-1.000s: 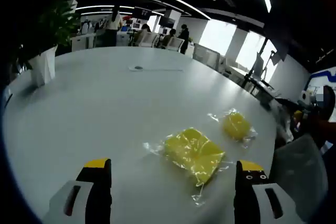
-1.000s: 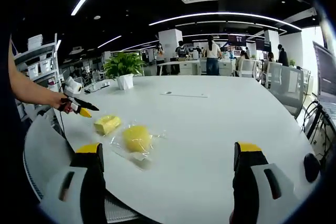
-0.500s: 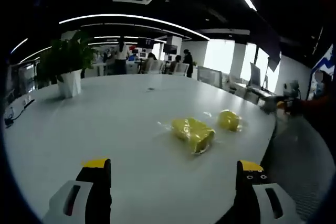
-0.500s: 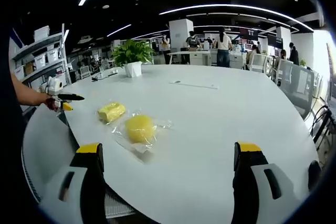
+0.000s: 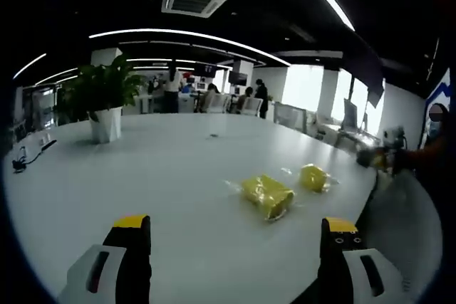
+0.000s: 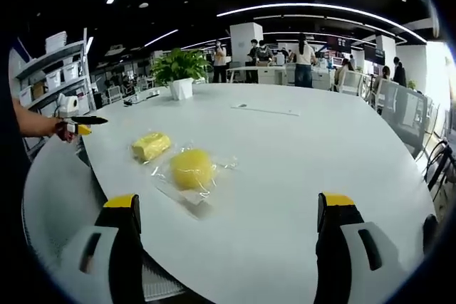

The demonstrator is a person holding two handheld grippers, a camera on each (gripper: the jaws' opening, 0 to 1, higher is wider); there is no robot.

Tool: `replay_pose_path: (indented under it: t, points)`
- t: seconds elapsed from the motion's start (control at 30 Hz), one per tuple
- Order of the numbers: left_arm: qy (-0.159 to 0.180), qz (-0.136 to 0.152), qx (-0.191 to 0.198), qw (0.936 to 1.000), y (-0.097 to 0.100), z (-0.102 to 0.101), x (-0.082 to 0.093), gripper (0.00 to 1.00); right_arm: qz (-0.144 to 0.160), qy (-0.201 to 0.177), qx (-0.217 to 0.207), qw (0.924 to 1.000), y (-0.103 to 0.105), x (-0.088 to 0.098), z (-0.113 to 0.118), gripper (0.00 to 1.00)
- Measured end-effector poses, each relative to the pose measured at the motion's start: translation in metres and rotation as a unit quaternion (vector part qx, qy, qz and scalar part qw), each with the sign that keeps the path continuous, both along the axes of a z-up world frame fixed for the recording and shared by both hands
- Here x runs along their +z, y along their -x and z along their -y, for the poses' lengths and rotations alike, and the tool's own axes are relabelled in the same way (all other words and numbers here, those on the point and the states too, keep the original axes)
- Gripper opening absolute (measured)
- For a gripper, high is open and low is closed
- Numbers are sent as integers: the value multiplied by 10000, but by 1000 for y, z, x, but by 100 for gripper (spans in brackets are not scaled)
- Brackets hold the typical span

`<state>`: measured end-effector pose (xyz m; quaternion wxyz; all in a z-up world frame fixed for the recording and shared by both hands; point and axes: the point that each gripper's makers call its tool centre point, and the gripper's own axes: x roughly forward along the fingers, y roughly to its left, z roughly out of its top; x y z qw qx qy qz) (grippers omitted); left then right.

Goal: Compare the silicone blocks by pressing each to a similar depth, holding the contact briefly, and releasing to observe deformation and rebound differences across the visible hardness samples.

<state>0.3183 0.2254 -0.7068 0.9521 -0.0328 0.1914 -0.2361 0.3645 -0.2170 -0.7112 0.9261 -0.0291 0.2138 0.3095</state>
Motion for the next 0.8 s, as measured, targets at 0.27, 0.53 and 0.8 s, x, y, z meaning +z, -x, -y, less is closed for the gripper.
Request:
replay_pose_path:
  t: [0.27,0.53,0.8]
  points:
    - [-34,-69,17,10000,-2,-3,-2,100,-36,-56,-73,10000,-3,0,5,97]
    - [223,-491,-39,9985,-9,17,-2,100,-74,157,39,9998,-2,-7,2,97]
    - [635,-572,-173,9962,-35,51,30,100,3,8,-107,9999,-4,-1,-3,97]
